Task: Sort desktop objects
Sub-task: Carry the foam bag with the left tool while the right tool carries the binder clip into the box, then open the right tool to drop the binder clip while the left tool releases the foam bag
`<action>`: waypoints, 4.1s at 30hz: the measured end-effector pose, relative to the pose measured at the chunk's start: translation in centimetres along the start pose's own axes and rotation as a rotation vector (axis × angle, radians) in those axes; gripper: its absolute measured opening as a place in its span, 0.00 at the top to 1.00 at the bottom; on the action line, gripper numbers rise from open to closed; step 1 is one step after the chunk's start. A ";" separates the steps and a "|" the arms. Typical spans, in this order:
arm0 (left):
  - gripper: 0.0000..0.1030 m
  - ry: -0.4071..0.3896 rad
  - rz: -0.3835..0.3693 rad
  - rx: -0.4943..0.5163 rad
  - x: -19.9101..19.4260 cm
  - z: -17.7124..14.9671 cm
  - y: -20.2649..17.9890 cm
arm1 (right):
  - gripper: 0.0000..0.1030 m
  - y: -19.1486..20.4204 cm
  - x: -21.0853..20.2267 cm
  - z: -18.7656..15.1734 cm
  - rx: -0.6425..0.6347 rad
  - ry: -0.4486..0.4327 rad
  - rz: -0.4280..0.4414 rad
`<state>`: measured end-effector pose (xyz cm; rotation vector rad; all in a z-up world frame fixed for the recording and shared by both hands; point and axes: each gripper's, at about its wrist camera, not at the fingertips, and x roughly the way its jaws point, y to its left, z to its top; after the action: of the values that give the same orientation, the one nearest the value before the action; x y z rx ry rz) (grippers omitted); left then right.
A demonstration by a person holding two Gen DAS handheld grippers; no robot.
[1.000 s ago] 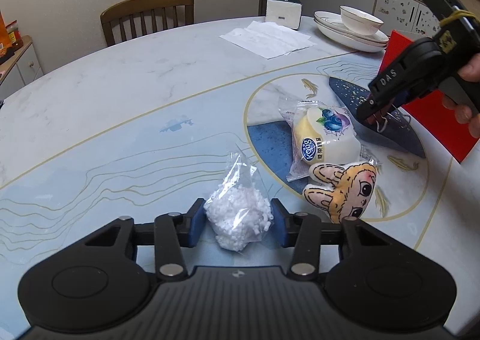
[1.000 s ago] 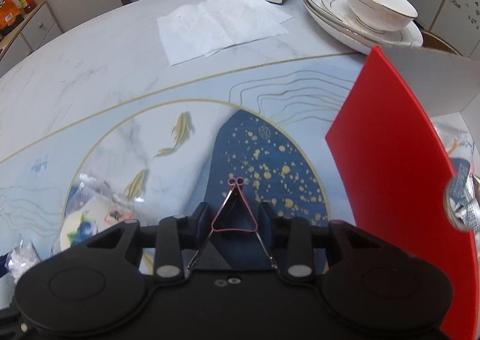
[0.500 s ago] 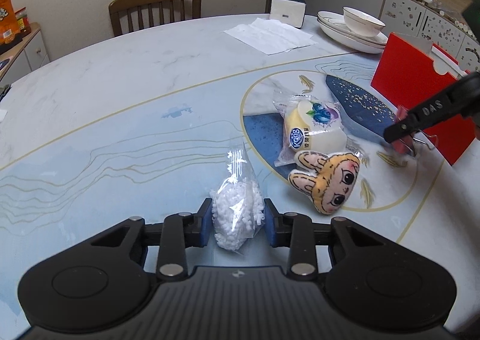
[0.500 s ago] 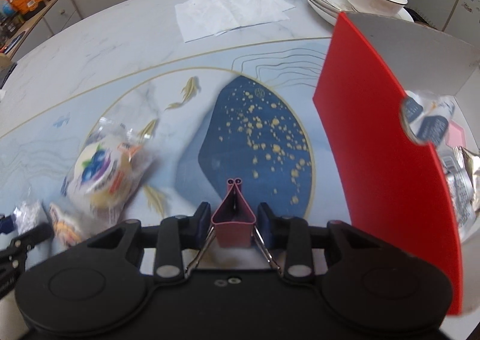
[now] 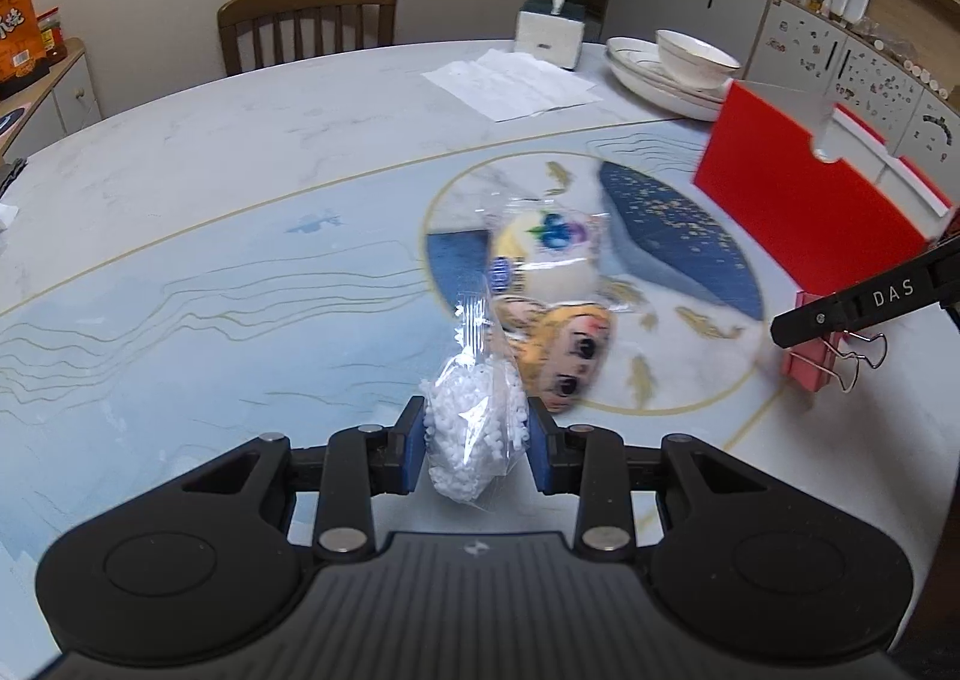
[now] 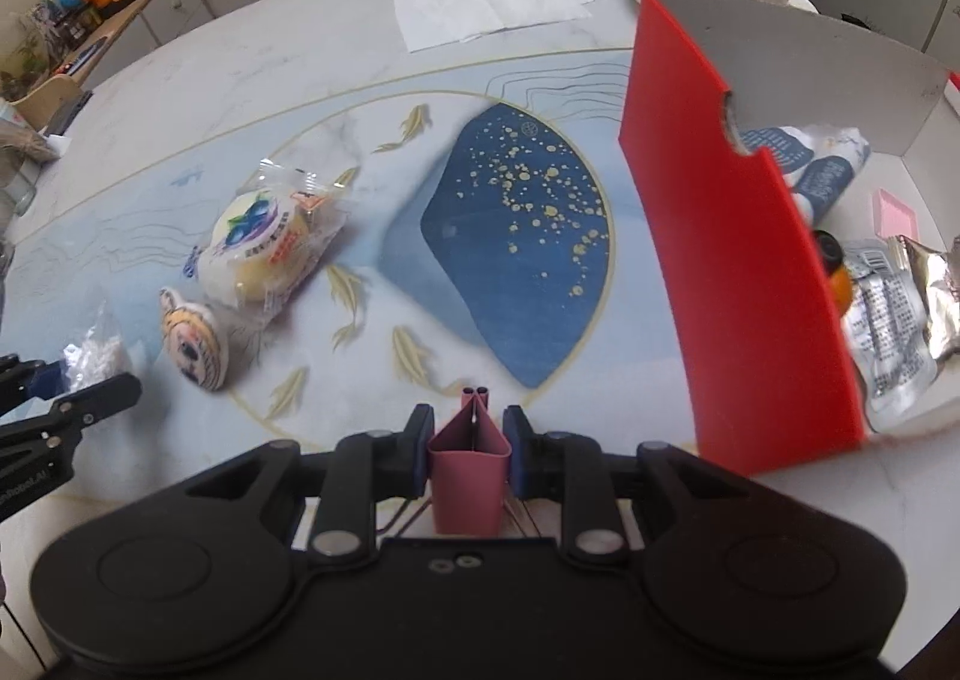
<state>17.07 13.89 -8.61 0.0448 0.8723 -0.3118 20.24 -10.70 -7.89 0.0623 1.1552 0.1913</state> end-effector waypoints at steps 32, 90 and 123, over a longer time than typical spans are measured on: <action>0.68 -0.113 -0.207 0.228 -2.1 8.4 -22.6 | 0.77 -15.8 -14.5 -0.7 0.030 -0.176 0.069; 0.67 0.227 -0.129 0.363 16.5 15.9 -33.9 | 0.77 -28.2 -1.8 9.6 0.070 -0.041 0.043; 0.41 -0.013 -0.170 0.250 6.2 14.4 -32.0 | 0.50 -26.6 -10.6 5.3 0.001 -0.178 0.130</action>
<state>22.36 -20.57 -1.17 0.2010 0.8217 -0.5783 24.09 -38.49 -0.05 0.1524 0.9745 0.2944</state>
